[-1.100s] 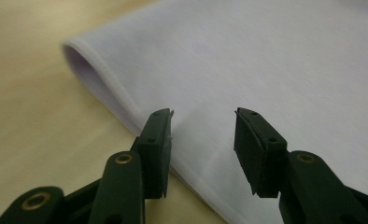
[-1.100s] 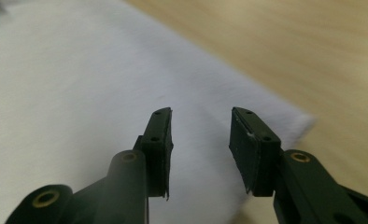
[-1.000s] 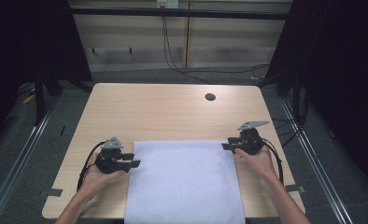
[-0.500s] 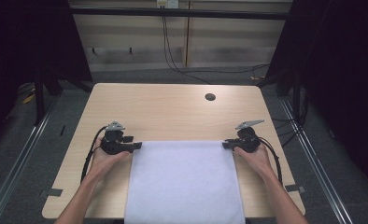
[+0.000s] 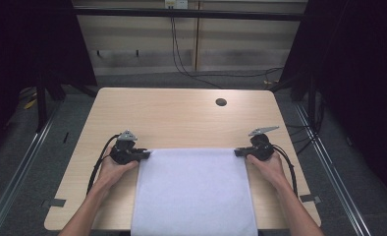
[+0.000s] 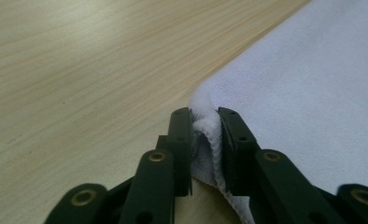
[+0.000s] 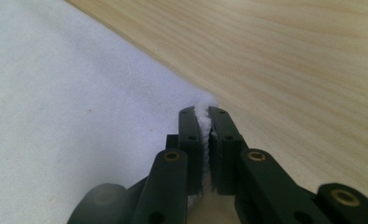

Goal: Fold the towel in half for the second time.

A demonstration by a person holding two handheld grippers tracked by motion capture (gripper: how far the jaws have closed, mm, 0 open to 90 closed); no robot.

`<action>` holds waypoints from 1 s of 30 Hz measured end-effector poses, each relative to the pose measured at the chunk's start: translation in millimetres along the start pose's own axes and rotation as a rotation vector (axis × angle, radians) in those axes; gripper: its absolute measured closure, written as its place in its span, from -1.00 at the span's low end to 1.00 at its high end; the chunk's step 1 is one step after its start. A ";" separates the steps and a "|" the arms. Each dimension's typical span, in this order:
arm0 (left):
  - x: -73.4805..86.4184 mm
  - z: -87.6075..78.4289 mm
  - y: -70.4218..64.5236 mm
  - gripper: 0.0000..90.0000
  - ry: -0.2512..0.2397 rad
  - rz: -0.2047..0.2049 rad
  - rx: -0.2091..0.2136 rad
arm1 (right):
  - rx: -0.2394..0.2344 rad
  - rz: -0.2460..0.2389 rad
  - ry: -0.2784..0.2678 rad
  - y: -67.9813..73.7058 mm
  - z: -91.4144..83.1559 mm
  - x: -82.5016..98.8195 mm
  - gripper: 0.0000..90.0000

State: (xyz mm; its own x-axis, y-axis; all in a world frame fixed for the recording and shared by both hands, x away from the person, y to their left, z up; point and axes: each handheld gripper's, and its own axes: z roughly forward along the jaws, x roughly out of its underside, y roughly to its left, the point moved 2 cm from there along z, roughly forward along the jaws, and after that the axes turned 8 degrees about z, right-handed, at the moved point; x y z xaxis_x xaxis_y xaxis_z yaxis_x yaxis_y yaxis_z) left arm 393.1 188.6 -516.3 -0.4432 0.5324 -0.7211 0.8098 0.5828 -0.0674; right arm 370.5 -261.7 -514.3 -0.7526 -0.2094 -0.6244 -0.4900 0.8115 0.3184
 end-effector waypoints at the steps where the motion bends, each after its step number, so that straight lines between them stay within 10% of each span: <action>1: -0.6 0.4 0.1 0.78 0.000 -0.007 0.016 | -0.004 0.001 0.000 -0.2 0.2 0.0 0.89; 9: -11.9 -9.4 3.6 0.86 -0.050 -0.031 0.014 | -0.030 0.003 -0.059 1.4 -15.5 -11.9 0.91; 26: -116.6 -85.3 23.6 0.86 -0.329 0.020 -0.073 | 0.000 -0.036 -0.317 11.0 -90.7 -115.7 0.91; 30: -119.2 -92.0 16.8 0.86 -0.348 0.049 -0.074 | -0.004 -0.053 -0.348 15.7 -101.9 -118.9 0.91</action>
State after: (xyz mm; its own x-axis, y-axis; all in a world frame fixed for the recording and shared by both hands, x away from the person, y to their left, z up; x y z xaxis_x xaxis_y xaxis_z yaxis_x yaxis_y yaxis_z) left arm 424.2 191.4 -368.0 -0.2368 0.3274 -0.9147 0.7913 0.6113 0.0140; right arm 407.4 -279.7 -362.4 -0.5314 -0.0518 -0.8455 -0.5261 0.8025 0.2814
